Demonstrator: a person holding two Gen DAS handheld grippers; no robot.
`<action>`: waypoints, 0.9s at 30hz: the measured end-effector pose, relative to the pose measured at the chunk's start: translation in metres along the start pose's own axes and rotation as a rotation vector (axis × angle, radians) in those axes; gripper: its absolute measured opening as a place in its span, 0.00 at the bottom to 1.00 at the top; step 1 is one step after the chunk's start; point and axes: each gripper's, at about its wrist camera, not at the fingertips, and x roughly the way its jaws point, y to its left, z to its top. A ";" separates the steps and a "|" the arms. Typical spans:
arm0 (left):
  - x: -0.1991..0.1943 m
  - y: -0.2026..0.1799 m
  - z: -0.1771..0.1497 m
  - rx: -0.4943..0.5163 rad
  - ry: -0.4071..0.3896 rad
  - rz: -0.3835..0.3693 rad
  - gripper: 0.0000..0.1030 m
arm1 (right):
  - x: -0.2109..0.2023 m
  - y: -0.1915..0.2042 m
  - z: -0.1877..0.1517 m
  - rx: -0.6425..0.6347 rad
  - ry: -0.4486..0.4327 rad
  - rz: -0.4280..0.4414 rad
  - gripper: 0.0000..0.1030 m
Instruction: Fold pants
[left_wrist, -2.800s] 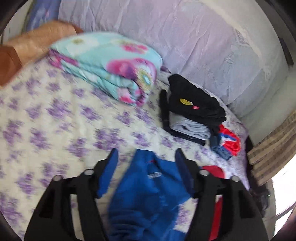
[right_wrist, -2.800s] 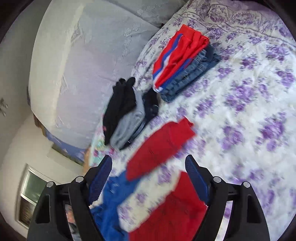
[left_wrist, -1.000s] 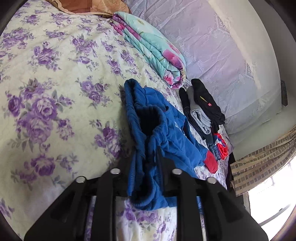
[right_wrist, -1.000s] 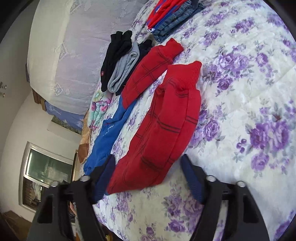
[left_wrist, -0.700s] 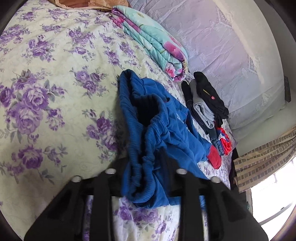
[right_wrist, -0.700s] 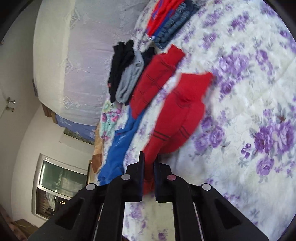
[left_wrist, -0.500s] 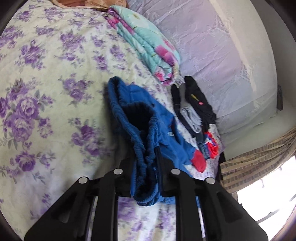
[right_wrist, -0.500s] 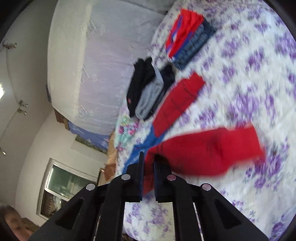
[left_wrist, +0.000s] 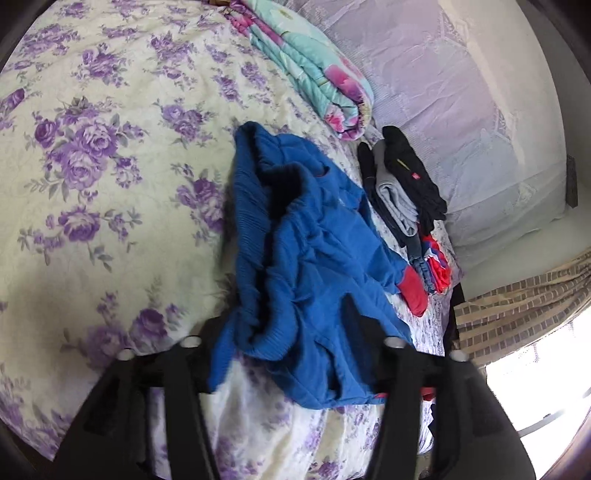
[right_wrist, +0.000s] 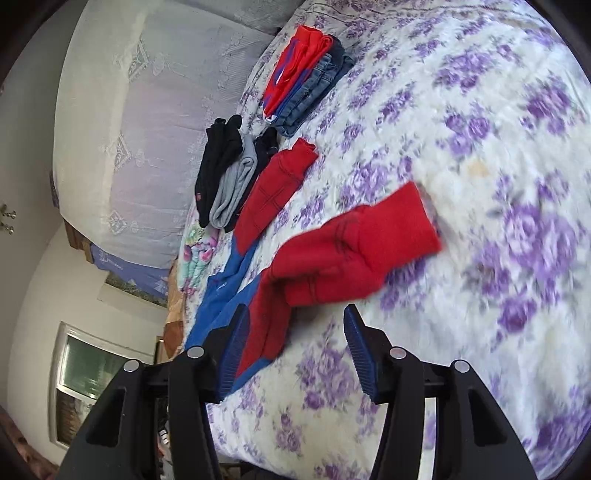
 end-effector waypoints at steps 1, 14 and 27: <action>0.000 -0.003 -0.001 0.007 -0.004 0.004 0.63 | 0.000 -0.004 -0.003 0.019 0.003 0.010 0.57; 0.005 0.000 -0.007 -0.038 0.016 0.030 0.65 | 0.055 -0.008 0.016 0.277 0.031 0.137 0.77; 0.023 0.000 0.011 -0.086 0.057 -0.003 0.14 | 0.050 0.025 0.046 0.033 -0.063 0.051 0.12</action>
